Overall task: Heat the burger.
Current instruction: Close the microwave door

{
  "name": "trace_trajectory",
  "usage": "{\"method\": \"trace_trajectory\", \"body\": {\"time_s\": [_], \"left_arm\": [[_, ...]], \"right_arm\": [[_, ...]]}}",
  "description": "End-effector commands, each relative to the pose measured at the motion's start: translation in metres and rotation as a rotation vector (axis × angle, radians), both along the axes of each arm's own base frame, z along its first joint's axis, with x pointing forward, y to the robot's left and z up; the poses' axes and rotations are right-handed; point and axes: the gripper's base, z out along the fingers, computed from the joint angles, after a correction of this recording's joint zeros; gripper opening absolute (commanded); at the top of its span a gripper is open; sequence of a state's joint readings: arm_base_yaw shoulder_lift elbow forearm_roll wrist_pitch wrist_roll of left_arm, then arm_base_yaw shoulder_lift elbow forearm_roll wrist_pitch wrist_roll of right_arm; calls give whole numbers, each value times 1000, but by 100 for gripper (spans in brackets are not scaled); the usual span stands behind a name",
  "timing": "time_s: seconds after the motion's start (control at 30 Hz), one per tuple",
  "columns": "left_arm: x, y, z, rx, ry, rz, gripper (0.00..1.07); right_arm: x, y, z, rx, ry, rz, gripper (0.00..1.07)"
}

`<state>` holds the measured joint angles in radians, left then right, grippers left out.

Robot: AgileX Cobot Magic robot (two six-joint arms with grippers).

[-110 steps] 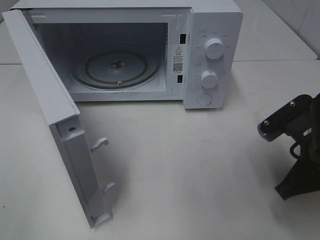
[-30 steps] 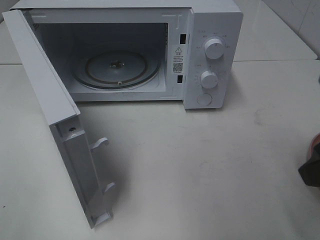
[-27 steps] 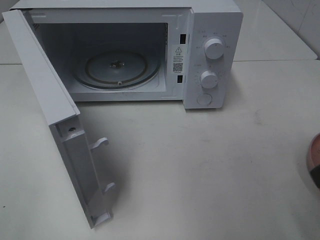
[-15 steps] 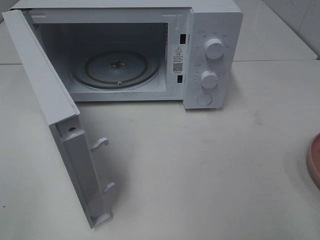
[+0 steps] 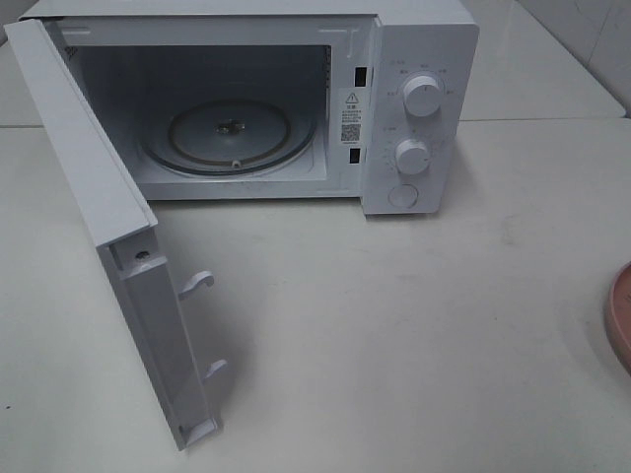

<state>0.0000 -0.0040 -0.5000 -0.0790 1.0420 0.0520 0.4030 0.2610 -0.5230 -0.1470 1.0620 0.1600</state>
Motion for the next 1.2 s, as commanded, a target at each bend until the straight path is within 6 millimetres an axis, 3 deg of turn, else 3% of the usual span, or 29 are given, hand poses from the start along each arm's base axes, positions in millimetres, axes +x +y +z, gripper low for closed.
{"method": "trace_trajectory", "body": {"time_s": [0.03,0.63,1.2], "left_arm": [[-3,0,-1,-12,-20,1,100],[-3,0,-1,-12,-20,1,100],[-3,0,-1,-12,-20,1,100]], "right_arm": [[-6,-4,0,-13,-75,-43,76],[-43,-8,-1,42,-290,-181,76],[-43,-8,-1,44,-289,-194,76]]}}
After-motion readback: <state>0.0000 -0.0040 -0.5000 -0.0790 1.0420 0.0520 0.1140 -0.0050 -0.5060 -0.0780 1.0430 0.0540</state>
